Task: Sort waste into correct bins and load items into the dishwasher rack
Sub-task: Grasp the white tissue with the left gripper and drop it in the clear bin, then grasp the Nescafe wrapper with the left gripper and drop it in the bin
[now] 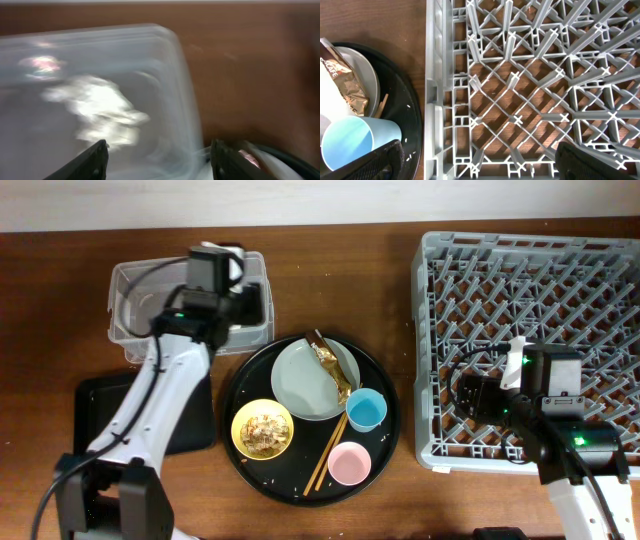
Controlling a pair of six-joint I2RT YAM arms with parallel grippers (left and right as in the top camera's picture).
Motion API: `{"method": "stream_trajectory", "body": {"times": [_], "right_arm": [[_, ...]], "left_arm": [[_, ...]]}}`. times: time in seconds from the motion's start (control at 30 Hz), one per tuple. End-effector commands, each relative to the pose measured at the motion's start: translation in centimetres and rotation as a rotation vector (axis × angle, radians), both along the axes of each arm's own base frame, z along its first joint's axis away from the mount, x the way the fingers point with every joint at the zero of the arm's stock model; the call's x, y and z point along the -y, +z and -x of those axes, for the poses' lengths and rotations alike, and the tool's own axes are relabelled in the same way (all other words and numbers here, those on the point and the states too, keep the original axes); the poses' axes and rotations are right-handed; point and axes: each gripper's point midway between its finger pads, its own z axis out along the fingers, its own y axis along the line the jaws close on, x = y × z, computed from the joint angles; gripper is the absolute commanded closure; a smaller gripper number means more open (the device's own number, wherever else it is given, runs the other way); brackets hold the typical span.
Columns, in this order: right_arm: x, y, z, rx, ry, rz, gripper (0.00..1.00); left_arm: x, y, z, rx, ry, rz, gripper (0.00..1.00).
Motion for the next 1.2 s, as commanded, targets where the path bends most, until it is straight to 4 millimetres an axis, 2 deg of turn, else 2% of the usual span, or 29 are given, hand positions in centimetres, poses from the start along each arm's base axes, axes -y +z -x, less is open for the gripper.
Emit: {"method": "stream_trajectory", "body": {"times": [0.0, 0.07, 0.17, 0.3, 0.43, 0.5, 0.53, 0.57, 0.6, 0.63, 0.7, 0.77, 0.83, 0.9, 0.93, 0.97, 1.0, 1.1, 1.17], "right_arm": [[0.3, 0.8, -0.3, 0.019, -0.015, 0.008, 0.02], [0.3, 0.8, -0.3, 0.019, -0.015, 0.008, 0.02], [0.3, 0.8, -0.3, 0.019, -0.015, 0.008, 0.02], [0.3, 0.7, -0.3, 0.019, -0.015, 0.008, 0.02], [0.3, 0.8, -0.3, 0.019, -0.015, 0.008, 0.02], [0.3, 0.7, -0.3, 0.019, -0.016, 0.008, 0.02], [0.3, 0.7, -0.3, 0.019, -0.015, 0.008, 0.02], [0.3, 0.7, -0.3, 0.019, -0.015, 0.008, 0.02], [0.3, 0.7, -0.3, 0.018, -0.015, 0.008, 0.02], [0.3, 0.7, -0.3, 0.018, -0.015, 0.008, 0.02], [0.3, 0.7, -0.3, 0.018, -0.015, 0.008, 0.02], [0.3, 0.7, -0.3, 0.019, -0.015, 0.008, 0.02], [0.3, 0.7, -0.3, 0.019, -0.015, 0.008, 0.02], [0.3, 0.7, -0.3, 0.019, -0.016, 0.008, 0.02], [0.3, 0.8, -0.3, 0.019, -0.016, 0.008, 0.02], [0.3, 0.8, -0.3, 0.019, -0.015, 0.008, 0.02], [0.3, 0.8, -0.3, 0.019, -0.015, 0.008, 0.02], [0.3, 0.8, -0.3, 0.019, -0.015, 0.008, 0.02], [0.3, 0.8, -0.3, 0.019, -0.015, 0.008, 0.02]], "left_arm": [[7.6, -0.4, 3.3, -0.090, -0.175, 0.141, 0.35], [9.6, -2.0, 4.6, -0.155, -0.157, 0.171, 0.32], [12.5, -5.9, 6.2, -0.299, -0.075, 0.236, 0.31], [13.8, -11.2, 7.3, -0.422, -0.029, 0.203, 0.31], [14.2, -14.9, 8.0, -0.491, -0.030, 0.165, 0.32], [14.2, -15.7, 8.2, -0.507, -0.028, 0.156, 0.47], [14.2, -15.7, 8.2, -0.508, -0.027, 0.155, 0.60], [14.2, -15.7, 8.2, -0.506, -0.028, 0.156, 0.80], [14.1, -15.5, 8.0, -0.502, -0.026, 0.159, 0.93], [13.9, -15.2, 7.9, -0.499, -0.023, 0.161, 0.99], [13.5, -14.2, 7.4, -0.476, -0.013, 0.172, 0.99], [12.2, -12.3, 6.6, -0.432, 0.015, 0.173, 1.00], [10.5, -9.3, 5.7, -0.362, 0.018, 0.174, 1.00], [8.9, -5.0, 5.0, -0.256, -0.020, 0.173, 1.00], [7.5, -2.2, 4.5, -0.173, -0.030, 0.150, 0.99], [4.7, 0.3, 3.7, -0.083, 0.036, 0.099, 1.00], [2.2, 1.8, 3.1, -0.025, 0.114, 0.061, 0.99], [-2.1, 3.3, 1.9, 0.038, 0.237, 0.023, 1.00], [-5.0, 2.7, 1.0, 0.038, 0.304, 0.022, 1.00]]}}
